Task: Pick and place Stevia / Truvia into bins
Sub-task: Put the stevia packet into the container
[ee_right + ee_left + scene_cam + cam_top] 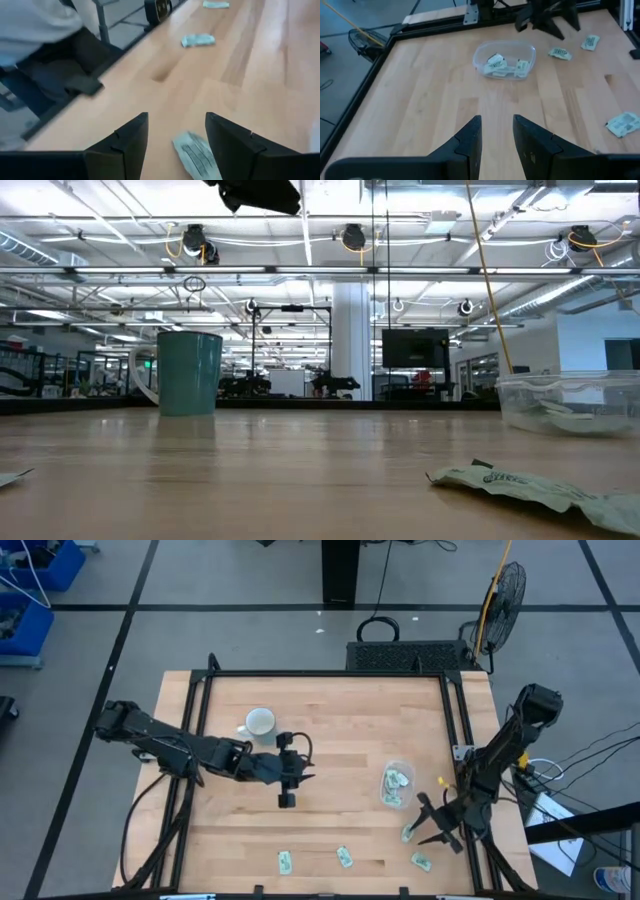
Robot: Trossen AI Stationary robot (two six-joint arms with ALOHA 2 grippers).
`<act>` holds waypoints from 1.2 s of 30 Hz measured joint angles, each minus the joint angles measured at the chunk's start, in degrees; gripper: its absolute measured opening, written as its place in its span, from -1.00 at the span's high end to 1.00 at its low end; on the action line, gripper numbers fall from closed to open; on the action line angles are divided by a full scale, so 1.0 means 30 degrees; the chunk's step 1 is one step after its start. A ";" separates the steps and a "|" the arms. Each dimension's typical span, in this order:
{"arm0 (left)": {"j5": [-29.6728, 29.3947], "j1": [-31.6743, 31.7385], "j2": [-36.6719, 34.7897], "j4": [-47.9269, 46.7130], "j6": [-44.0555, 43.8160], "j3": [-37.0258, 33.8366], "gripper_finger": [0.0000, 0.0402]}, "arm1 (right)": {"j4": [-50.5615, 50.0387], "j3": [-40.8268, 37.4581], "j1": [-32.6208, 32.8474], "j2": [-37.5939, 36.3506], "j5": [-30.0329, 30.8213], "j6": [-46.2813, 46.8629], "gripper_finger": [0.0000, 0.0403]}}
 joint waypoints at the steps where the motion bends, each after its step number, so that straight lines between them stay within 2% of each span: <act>1: 0.0000 0.0000 0.0000 0.0040 0.0129 0.0000 0.41 | 0.0015 -0.0256 0.0000 0.0000 -0.0016 -0.0021 0.06; 9: -0.0007 0.0036 0.0000 -0.0018 0.0687 0.0000 0.41 | 0.0133 -0.1233 -0.0792 0.0091 -0.0056 0.0437 0.07; 16: -0.0007 0.0036 0.0000 0.0030 0.1328 0.0000 0.41 | 0.0857 -0.1240 -0.2176 0.1160 -0.1049 -0.0115 0.07; 24: -0.0007 0.0036 0.0000 -0.0021 0.1328 0.0000 0.41 | 0.2697 -0.0688 -0.2783 0.4209 -0.3087 -0.0648 0.07; 36: -0.0007 0.0080 0.0000 0.0023 0.1395 0.0000 0.41 | 0.5206 0.0239 -0.2776 0.8395 -0.2696 -0.1510 0.07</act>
